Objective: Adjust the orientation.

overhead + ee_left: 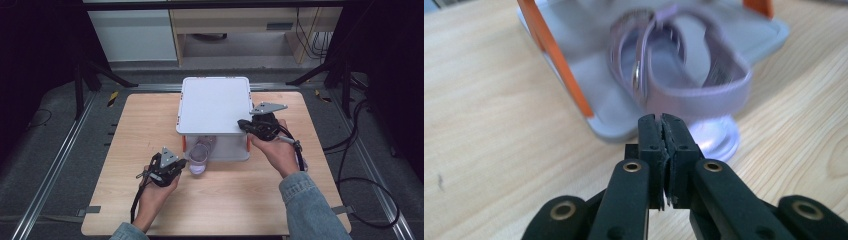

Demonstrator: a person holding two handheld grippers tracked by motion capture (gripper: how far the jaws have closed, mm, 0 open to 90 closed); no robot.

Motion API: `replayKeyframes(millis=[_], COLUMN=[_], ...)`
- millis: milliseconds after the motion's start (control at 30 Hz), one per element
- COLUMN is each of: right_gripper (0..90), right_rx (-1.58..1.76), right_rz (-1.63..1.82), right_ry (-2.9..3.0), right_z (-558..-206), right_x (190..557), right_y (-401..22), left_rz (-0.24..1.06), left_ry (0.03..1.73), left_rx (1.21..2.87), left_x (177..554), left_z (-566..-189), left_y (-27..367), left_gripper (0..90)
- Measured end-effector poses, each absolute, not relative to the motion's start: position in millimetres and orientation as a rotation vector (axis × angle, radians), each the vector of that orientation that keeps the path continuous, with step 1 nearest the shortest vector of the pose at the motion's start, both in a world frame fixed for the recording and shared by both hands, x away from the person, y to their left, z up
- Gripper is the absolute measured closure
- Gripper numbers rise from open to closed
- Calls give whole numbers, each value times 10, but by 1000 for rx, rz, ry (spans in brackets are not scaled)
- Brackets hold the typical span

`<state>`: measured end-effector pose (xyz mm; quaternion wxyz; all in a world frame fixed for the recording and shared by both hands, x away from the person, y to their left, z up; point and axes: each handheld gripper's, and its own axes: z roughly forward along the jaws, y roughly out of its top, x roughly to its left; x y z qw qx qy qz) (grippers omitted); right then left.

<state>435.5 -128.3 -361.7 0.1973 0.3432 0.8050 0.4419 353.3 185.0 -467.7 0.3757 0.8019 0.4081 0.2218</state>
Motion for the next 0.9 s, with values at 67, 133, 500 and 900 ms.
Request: replayKeyframes(millis=[67, 133, 500, 900], right_gripper=[876, 876, 876, 876], right_rx=[960, 960, 955, 955], right_rz=[1237, 1238, 1244, 1244], right_ry=[2253, 2254, 2254, 2256], right_z=[-3618, -3618, -3621, -3620], right_x=[4355, 4355, 4357, 4368], right_y=[-1283, -1284, -1290, -1294], left_rz=[561, 564, 517, 503], left_ry=[1053, 1054, 1053, 1027], left_rx=[2080, 2116, 2182, 2190], left_x=[3552, 3569, 3599, 3565], left_z=[-4738, -4789, -4936, -4946], left_y=[1848, 1833, 1754, 1667], left_gripper=[874, 875, 883, 875])
